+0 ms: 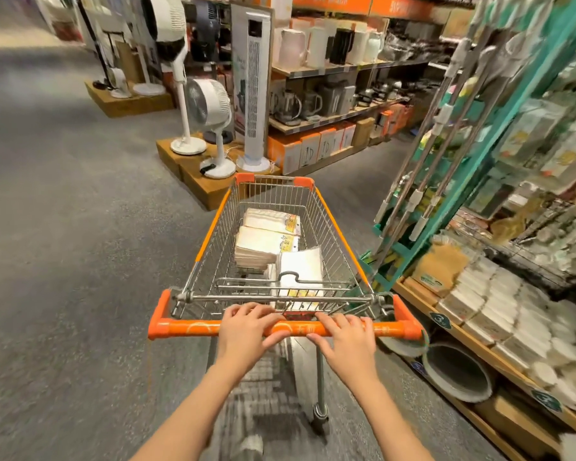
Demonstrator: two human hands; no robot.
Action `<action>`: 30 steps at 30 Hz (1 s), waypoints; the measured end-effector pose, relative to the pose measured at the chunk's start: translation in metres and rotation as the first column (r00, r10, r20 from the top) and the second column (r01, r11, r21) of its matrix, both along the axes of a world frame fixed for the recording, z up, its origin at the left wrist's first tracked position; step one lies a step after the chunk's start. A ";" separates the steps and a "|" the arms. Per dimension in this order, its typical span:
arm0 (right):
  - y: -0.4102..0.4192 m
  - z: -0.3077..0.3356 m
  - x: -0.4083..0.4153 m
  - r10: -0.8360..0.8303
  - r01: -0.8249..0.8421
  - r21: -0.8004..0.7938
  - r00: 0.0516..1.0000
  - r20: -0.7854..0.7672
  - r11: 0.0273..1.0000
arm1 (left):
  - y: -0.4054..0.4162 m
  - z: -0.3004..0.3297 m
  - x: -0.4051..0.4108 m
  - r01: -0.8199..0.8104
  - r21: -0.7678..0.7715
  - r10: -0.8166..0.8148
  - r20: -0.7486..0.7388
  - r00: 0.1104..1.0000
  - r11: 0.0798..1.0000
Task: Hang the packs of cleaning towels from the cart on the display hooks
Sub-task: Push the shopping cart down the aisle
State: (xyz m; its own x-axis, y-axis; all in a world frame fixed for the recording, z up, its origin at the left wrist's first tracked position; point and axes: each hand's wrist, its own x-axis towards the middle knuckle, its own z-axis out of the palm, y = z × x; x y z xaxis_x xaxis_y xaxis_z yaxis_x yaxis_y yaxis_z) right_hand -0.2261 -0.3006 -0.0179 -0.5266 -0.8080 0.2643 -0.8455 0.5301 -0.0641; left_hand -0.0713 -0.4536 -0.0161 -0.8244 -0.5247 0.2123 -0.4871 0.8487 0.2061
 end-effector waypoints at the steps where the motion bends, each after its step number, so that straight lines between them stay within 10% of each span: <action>1: -0.011 -0.002 -0.005 -0.001 0.000 -0.035 1.000 -0.028 0.999 | -0.012 0.000 -0.007 0.003 0.016 -0.003 0.015 1.000 1.000; 30: -0.318 0.003 -0.184 -0.228 0.228 0.019 0.973 0.025 0.973 | -0.348 0.000 -0.229 0.168 0.062 -0.174 0.120 0.977 0.984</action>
